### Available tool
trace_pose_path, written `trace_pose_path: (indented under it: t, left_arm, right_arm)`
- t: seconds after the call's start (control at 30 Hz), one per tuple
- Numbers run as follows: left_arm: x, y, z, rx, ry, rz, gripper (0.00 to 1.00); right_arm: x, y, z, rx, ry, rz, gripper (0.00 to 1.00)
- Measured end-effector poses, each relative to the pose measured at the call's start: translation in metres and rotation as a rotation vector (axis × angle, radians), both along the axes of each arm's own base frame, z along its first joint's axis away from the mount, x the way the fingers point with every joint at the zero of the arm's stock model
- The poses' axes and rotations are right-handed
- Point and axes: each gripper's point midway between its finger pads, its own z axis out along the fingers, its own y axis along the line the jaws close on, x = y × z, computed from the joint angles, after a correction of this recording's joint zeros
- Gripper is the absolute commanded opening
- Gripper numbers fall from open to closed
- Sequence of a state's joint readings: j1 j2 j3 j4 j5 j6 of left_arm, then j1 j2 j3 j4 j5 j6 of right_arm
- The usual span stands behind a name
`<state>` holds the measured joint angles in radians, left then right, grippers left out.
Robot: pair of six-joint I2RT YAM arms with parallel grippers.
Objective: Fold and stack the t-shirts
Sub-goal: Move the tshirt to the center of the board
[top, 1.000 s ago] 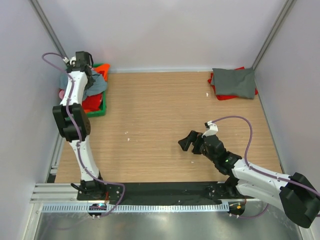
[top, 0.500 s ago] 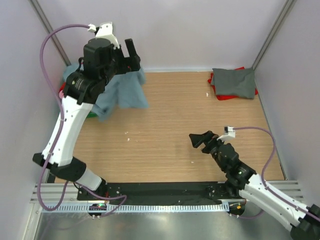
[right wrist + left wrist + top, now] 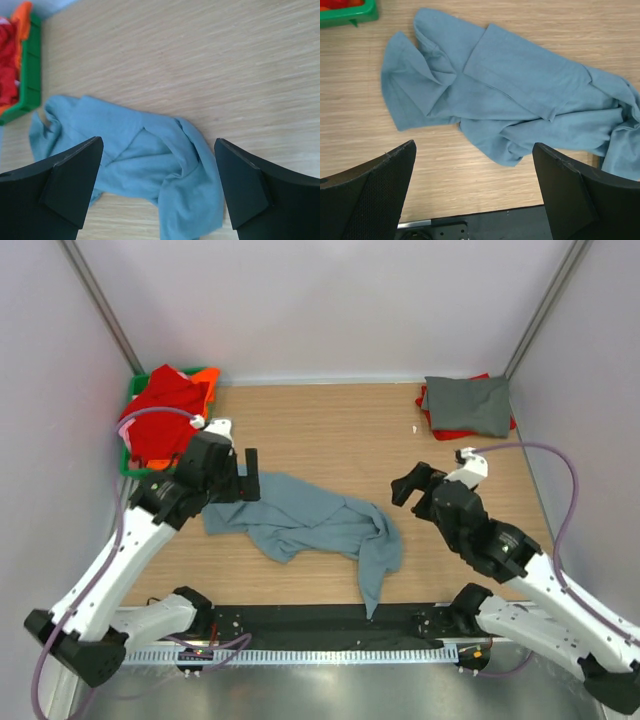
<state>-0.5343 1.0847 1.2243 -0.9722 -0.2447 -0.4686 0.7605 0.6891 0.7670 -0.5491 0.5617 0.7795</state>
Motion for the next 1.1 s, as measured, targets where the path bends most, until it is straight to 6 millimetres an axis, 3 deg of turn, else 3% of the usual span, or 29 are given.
trace_pose_path:
  t: [0.1,0.23,0.3,0.33,0.37,0.43,0.5,0.63,0.73,0.93,1.1]
  left_arm:
    - [-0.015,0.013,0.015,-0.027,-0.076,0.017,1.0]
    - [-0.021,0.026,0.01,-0.012,-0.098,0.062,1.0]
    - [-0.017,0.025,-0.001,0.002,-0.078,0.073,0.97]
    - [-0.013,0.023,-0.007,0.011,-0.063,0.075,0.93]
    - [-0.008,0.02,-0.014,0.017,-0.049,0.078,0.84]
    - [0.005,0.013,-0.028,0.023,-0.009,0.088,0.79]
    - [0.022,0.003,-0.047,0.016,0.043,0.093,0.79]
    - [0.048,-0.013,-0.082,0.003,0.12,0.106,0.66]
    - [0.063,-0.023,-0.11,0.0,0.169,0.11,0.61]
    - [0.078,-0.032,-0.157,0.007,0.256,0.145,0.63]
    - [0.082,-0.033,-0.168,-0.001,0.27,0.177,0.64]
  right_arm:
    - [-0.012,0.018,-0.008,-0.086,0.074,0.051,1.0]
    - [-0.046,0.048,-0.046,-0.208,0.184,0.17,1.0]
    - [-0.054,0.06,-0.067,-0.235,0.223,0.203,1.0]
    - [-0.057,0.063,-0.077,-0.243,0.239,0.21,1.0]
    - [-0.06,0.067,-0.091,-0.254,0.258,0.22,1.0]
    - [-0.068,0.072,-0.119,-0.273,0.282,0.238,1.0]
    - [-0.077,0.074,-0.143,-0.294,0.294,0.264,1.0]
    - [-0.087,0.072,-0.18,-0.278,0.282,0.309,1.0]
    - [-0.088,0.074,-0.183,-0.24,0.248,0.33,1.0]
    - [-0.083,0.091,-0.162,-0.097,0.157,0.359,1.0]
    - [-0.082,0.098,-0.163,-0.091,0.149,0.372,1.0]
